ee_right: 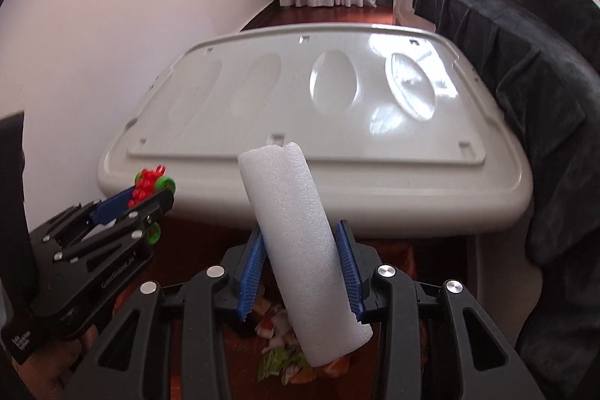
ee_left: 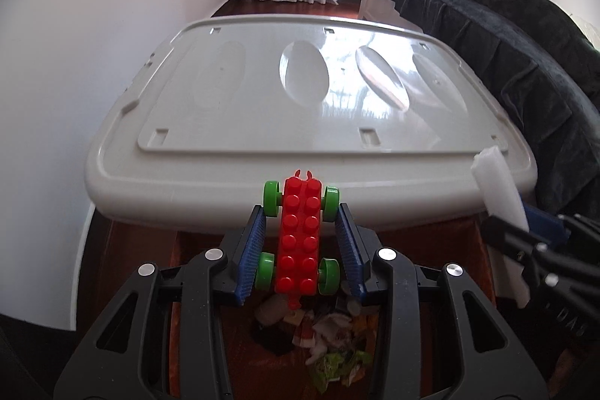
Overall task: Collect trash
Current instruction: 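Carry both items over the bin and open both tools to drop them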
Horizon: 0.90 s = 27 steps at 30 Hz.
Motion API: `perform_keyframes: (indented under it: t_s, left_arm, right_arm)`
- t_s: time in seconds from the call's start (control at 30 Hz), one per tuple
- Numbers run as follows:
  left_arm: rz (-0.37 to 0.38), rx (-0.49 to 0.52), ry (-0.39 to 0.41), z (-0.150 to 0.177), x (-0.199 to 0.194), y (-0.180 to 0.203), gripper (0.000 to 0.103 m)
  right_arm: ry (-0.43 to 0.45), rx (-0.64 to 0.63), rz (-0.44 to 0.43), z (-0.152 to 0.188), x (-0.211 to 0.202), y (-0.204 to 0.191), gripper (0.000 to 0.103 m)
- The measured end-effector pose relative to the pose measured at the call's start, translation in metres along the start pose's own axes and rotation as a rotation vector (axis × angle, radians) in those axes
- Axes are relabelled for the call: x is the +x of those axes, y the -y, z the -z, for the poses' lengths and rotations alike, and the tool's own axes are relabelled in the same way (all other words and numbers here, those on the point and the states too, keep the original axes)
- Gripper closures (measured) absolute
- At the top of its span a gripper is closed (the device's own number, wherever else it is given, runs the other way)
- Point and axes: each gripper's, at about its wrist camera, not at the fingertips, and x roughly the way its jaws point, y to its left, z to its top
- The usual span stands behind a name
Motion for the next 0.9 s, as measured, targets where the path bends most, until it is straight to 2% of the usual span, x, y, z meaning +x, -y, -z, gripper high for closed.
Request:
perform_keyframes:
  t_s: [0.23,0.33,0.4,0.47,0.63,0.9]
  left_arm:
    - [-0.01,0.01,-0.031,0.024,-0.003,-0.003,0.065]
    - [-0.016,0.014,-0.037,0.028,-0.005,-0.003,0.065]
    - [-0.015,0.009,-0.032,0.027,-0.006,-0.004,0.065]
    - [-0.016,0.013,-0.023,0.025,-0.008,-0.002,0.063]
    - [-0.022,0.007,-0.002,0.023,-0.012,-0.004,0.05]
    - [-0.031,-0.004,0.039,0.014,-0.022,-0.007,0.042]
  right_arm:
    - [-0.084,0.02,0.015,0.036,0.018,-0.004,0.064]
    - [-0.101,0.005,0.029,0.042,0.022,-0.006,0.062]
    - [-0.098,0.003,0.035,0.043,0.022,-0.008,0.058]
    - [-0.078,-0.004,0.048,0.042,0.019,-0.008,0.042]
    - [-0.021,-0.036,0.075,0.038,0.011,-0.012,0.027]
    - [0.091,-0.01,0.049,0.03,-0.012,-0.008,0.02]
